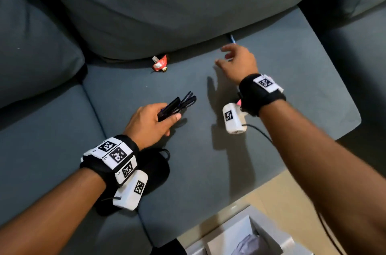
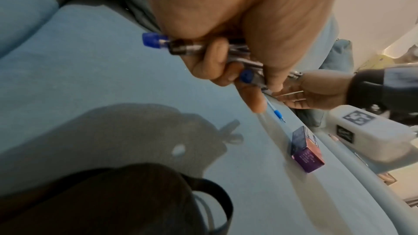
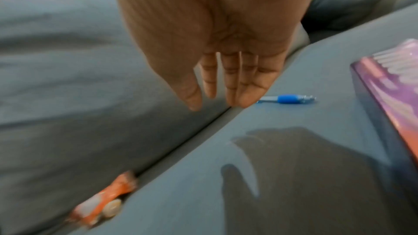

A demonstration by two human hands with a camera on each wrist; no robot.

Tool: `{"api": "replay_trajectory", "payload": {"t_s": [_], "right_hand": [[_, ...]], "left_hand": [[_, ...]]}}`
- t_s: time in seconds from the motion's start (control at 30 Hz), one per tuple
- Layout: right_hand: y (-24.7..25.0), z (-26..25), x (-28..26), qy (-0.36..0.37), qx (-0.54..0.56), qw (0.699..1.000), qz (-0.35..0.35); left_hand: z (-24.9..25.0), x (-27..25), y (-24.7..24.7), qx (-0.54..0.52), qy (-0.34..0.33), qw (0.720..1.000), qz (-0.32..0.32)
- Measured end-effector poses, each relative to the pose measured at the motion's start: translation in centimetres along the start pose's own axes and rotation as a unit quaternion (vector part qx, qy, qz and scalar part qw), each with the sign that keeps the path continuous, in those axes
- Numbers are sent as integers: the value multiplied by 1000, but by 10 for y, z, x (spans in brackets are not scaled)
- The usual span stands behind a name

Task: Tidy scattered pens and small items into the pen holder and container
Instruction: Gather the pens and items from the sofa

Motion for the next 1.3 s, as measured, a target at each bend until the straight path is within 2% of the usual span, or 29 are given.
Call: {"api": "replay_trajectory", "payload": {"t_s": [0.07, 0.13, 0.23, 0.33, 0.5, 0.63, 0.8, 0.9, 1.0, 1.07, 1.17, 1.3], "right_hand": [[8, 15, 30, -23, -112, 993, -29], [8, 25, 47, -57, -161, 983, -69], [2, 28, 48, -57, -192, 979, -44], [-5, 17, 41, -42, -200, 979, 4], [-24, -6, 24, -87, -209, 973, -45], [-25, -26, 0, -69, -220, 971, -66], [-37, -72, -82, -48, -67, 996, -26], [-82, -104, -168, -23, 73, 996, -47], [-137, -144, -254, -16, 157, 984, -80], [-167, -177, -307, -2, 173, 981, -91], [-202, -222, -372, 19, 178, 982, -64], [-242, -273, -429, 37, 143, 986, -74]], "left_hand": [[-6, -3, -1, -14, 13, 1000, 23], [-13, -7, 0, -24, 16, 998, 48], [-21, -13, 3, -40, 51, 996, 62], [-28, -19, 5, -126, 77, 987, 63], [-27, -31, 13, -234, 91, 966, 62], [-28, -48, 24, -274, 95, 954, 76], [-40, -78, 49, -322, 96, 933, 125], [-52, -104, 69, -355, 116, 917, 143], [-71, -135, 90, -417, 150, 886, 134], [-86, -160, 109, -446, 150, 874, 123], [-111, -205, 134, -461, 164, 865, 110], [-153, -261, 175, -437, 196, 869, 120]]}}
Point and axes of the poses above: each hand's wrist, its own x-axis towards the middle knuckle, its own y-axis out of the back of the hand, z = x × y, the point moved 1 cm from there along x, towards the middle knuckle, and after that the axes turned 10 degrees about -x, right-handed, at the moved point
